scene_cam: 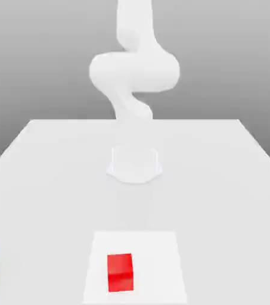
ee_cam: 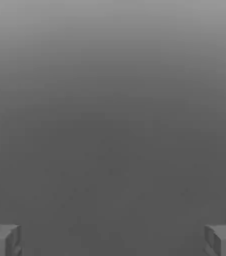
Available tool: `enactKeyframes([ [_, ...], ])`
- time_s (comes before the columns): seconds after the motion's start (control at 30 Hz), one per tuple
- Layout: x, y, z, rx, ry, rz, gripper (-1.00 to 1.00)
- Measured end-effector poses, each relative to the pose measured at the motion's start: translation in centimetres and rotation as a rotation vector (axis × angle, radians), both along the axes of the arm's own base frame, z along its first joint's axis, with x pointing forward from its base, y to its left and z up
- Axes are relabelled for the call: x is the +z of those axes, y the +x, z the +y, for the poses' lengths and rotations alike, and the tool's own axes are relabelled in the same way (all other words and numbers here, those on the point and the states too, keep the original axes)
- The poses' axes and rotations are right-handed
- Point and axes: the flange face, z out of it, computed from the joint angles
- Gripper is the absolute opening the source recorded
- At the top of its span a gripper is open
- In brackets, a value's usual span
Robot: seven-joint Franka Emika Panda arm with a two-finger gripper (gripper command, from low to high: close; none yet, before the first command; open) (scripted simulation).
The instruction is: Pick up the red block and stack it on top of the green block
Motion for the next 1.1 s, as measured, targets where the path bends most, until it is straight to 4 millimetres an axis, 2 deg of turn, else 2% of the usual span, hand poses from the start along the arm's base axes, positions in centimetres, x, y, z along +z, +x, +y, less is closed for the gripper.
enactKeyframes([
  [0.1,-5.6,3.7,-0.4,0.017,0.003,0.096,0.00],
  [0.2,-11.4,6.5,-0.7,0.032,0.004,0.188,0.00],
  [0.3,-17.3,8.4,-0.9,0.045,0.002,0.280,0.00],
  [0.4,-23.4,9.6,-1.2,0.056,-0.002,0.371,0.00],
  [0.57,-33.5,9.7,-1.6,0.072,-0.016,0.523,0.00],
  [0.73,-43.1,7.7,-2.3,0.084,-0.039,0.675,0.00],
  [0.93,-51.2,6.9,-2.5,0.088,-0.048,0.721,0.00],
  [0.97,-52.1,6.8,-2.5,0.088,-0.048,0.721,-1.00],
  [1.1,-52.1,6.8,-2.5,0.089,-0.049,0.722,-1.00],
])
